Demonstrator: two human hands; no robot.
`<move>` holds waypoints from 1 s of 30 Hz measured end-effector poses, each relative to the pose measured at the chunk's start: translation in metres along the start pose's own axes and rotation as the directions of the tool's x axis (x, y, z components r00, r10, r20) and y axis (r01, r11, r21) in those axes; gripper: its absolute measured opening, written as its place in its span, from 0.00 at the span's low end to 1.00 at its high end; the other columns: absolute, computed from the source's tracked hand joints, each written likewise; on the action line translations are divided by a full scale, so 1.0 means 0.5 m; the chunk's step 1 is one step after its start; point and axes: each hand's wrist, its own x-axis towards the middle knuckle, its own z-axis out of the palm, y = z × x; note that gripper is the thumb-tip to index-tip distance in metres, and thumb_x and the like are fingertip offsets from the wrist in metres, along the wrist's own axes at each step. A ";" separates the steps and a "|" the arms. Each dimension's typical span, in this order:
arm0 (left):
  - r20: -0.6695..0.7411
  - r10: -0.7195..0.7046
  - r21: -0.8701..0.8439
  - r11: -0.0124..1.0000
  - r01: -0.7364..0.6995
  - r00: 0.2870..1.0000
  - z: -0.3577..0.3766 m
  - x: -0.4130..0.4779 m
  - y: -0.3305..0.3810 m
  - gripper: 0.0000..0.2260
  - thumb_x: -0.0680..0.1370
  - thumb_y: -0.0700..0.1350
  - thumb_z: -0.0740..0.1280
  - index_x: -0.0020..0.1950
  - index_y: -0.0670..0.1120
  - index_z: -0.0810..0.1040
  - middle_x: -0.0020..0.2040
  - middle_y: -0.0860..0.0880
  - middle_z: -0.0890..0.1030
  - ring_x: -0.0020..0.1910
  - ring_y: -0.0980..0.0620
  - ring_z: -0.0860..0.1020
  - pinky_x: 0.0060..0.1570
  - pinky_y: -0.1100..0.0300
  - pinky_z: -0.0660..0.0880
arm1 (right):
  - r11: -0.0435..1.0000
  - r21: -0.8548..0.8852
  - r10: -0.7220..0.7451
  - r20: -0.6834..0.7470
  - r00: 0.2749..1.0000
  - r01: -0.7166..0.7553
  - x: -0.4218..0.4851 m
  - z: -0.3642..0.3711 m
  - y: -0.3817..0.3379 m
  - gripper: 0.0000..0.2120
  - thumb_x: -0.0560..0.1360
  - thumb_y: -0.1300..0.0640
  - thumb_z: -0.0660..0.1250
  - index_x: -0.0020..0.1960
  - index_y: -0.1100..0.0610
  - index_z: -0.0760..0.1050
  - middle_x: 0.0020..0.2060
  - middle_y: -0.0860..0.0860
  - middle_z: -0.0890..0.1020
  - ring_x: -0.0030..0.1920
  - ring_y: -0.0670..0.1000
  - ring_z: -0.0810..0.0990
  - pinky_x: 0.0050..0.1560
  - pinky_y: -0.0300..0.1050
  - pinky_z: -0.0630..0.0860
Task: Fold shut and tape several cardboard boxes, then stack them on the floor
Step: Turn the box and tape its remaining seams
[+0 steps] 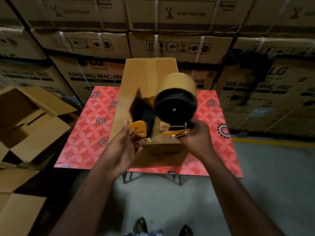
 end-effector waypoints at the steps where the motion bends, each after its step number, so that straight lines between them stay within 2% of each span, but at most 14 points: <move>1: 0.007 -0.053 -0.102 0.993 0.054 0.999 -0.009 0.002 -0.004 0.16 0.81 0.49 0.60 0.35 0.50 0.81 0.41 0.47 0.74 0.35 0.51 0.76 0.30 0.63 0.72 | 0.999 -0.041 -0.021 0.039 0.999 0.023 -0.007 0.018 -0.002 0.12 0.65 0.59 0.78 0.43 0.43 0.84 0.38 0.39 0.86 0.43 0.41 0.85 0.44 0.48 0.83; 2: 0.020 -0.100 -0.219 0.970 0.102 0.995 -0.025 0.006 -0.010 0.08 0.73 0.46 0.67 0.34 0.49 0.78 0.43 0.46 0.72 0.34 0.50 0.76 0.27 0.63 0.72 | 0.996 -0.075 -0.037 0.075 0.997 0.042 -0.011 0.035 -0.002 0.11 0.65 0.55 0.77 0.44 0.41 0.83 0.40 0.39 0.86 0.44 0.41 0.85 0.44 0.51 0.83; 3: 0.036 -0.106 -0.291 0.950 0.111 0.994 -0.042 0.009 -0.017 0.07 0.64 0.43 0.73 0.37 0.48 0.76 0.45 0.45 0.70 0.35 0.48 0.77 0.25 0.62 0.71 | 0.994 -0.099 -0.040 0.112 0.993 0.051 -0.013 0.048 0.000 0.11 0.65 0.51 0.77 0.45 0.39 0.83 0.41 0.39 0.86 0.45 0.41 0.85 0.44 0.53 0.83; 5: 0.079 -0.071 -0.348 0.933 0.094 0.994 -0.078 0.006 -0.031 0.24 0.52 0.38 0.80 0.42 0.48 0.74 0.49 0.44 0.68 0.36 0.47 0.80 0.24 0.62 0.72 | 0.993 -0.111 -0.027 0.161 0.987 0.045 -0.013 0.070 -0.004 0.12 0.65 0.46 0.76 0.47 0.35 0.82 0.44 0.39 0.87 0.47 0.41 0.85 0.46 0.55 0.83; 7: 0.074 -0.044 -0.361 0.930 0.068 0.996 -0.102 -0.002 -0.034 0.24 0.47 0.37 0.84 0.37 0.46 0.77 0.49 0.43 0.69 0.32 0.51 0.78 0.25 0.64 0.73 | 0.993 -0.106 -0.026 0.190 0.982 0.047 -0.007 0.087 -0.016 0.13 0.65 0.45 0.75 0.49 0.37 0.83 0.45 0.40 0.87 0.48 0.42 0.85 0.48 0.56 0.83; 9: 0.073 -0.008 -0.321 0.946 0.031 0.997 -0.121 -0.008 -0.023 0.21 0.46 0.40 0.86 0.32 0.44 0.80 0.41 0.43 0.74 0.29 0.54 0.77 0.26 0.65 0.75 | 0.992 -0.116 -0.027 0.190 0.981 0.050 0.001 0.098 -0.024 0.13 0.65 0.45 0.75 0.49 0.41 0.84 0.44 0.41 0.87 0.48 0.42 0.85 0.48 0.56 0.83; 11: 0.116 0.021 -0.259 0.966 0.010 0.993 -0.143 -0.012 -0.007 0.21 0.50 0.47 0.87 0.37 0.43 0.84 0.36 0.45 0.77 0.31 0.54 0.78 0.28 0.66 0.75 | 0.987 -0.153 -0.012 0.187 0.982 0.041 0.009 0.104 -0.028 0.12 0.65 0.44 0.75 0.48 0.41 0.84 0.44 0.41 0.87 0.47 0.42 0.85 0.48 0.57 0.83; 15: 0.060 0.001 -0.178 0.984 0.010 0.998 -0.174 -0.018 0.025 0.19 0.67 0.58 0.75 0.47 0.44 0.87 0.42 0.43 0.81 0.37 0.48 0.83 0.32 0.64 0.77 | 0.978 -0.208 0.040 0.211 0.977 0.005 0.014 0.118 -0.031 0.10 0.64 0.45 0.75 0.46 0.39 0.83 0.43 0.40 0.87 0.47 0.42 0.85 0.49 0.58 0.82; 17: -0.042 -0.019 -0.109 0.994 0.014 0.999 -0.175 -0.020 0.028 0.19 0.79 0.56 0.63 0.46 0.42 0.85 0.39 0.42 0.82 0.34 0.49 0.83 0.30 0.65 0.78 | 0.969 -0.247 0.064 0.219 0.974 -0.008 0.011 0.127 -0.032 0.11 0.63 0.43 0.74 0.45 0.40 0.83 0.42 0.39 0.86 0.46 0.42 0.85 0.49 0.57 0.82; 19: -0.126 0.006 0.037 0.999 -0.001 0.992 -0.171 -0.021 0.026 0.16 0.84 0.46 0.56 0.46 0.41 0.80 0.33 0.45 0.82 0.30 0.53 0.81 0.28 0.67 0.77 | 0.961 -0.276 0.090 0.229 0.969 -0.024 0.007 0.135 -0.032 0.14 0.61 0.41 0.74 0.46 0.43 0.84 0.41 0.39 0.86 0.45 0.42 0.85 0.48 0.56 0.83; 21: -0.160 0.039 0.167 0.986 -0.012 0.986 -0.168 -0.023 0.024 0.16 0.85 0.39 0.55 0.44 0.42 0.79 0.31 0.46 0.81 0.28 0.56 0.80 0.28 0.69 0.75 | 0.954 -0.297 0.100 0.225 0.969 -0.030 0.005 0.140 -0.030 0.17 0.61 0.41 0.74 0.48 0.45 0.85 0.41 0.39 0.86 0.45 0.42 0.85 0.48 0.55 0.83; 23: -0.191 0.050 0.196 0.980 -0.011 0.980 -0.169 -0.022 0.025 0.18 0.84 0.38 0.55 0.41 0.43 0.81 0.32 0.46 0.81 0.28 0.56 0.78 0.27 0.68 0.74 | 0.941 -0.337 0.090 0.214 0.973 -0.013 0.004 0.143 -0.028 0.16 0.62 0.42 0.75 0.48 0.46 0.85 0.40 0.40 0.86 0.44 0.41 0.85 0.46 0.54 0.83; 26: -0.213 0.045 0.128 0.992 -0.018 0.976 -0.181 -0.019 0.029 0.15 0.85 0.41 0.54 0.45 0.43 0.77 0.35 0.46 0.79 0.29 0.54 0.76 0.28 0.66 0.75 | 0.910 -0.413 0.058 0.206 0.977 0.033 0.005 0.142 -0.020 0.16 0.64 0.46 0.79 0.50 0.48 0.85 0.40 0.42 0.86 0.41 0.43 0.84 0.42 0.53 0.83; 30: -0.186 0.007 0.028 1.000 -0.001 0.983 -0.204 -0.013 0.030 0.12 0.85 0.46 0.54 0.48 0.44 0.73 0.35 0.47 0.78 0.29 0.53 0.76 0.29 0.62 0.76 | 0.884 -0.465 0.050 0.220 0.974 0.059 0.008 0.142 -0.010 0.22 0.64 0.45 0.81 0.56 0.48 0.84 0.43 0.42 0.87 0.43 0.43 0.85 0.43 0.53 0.84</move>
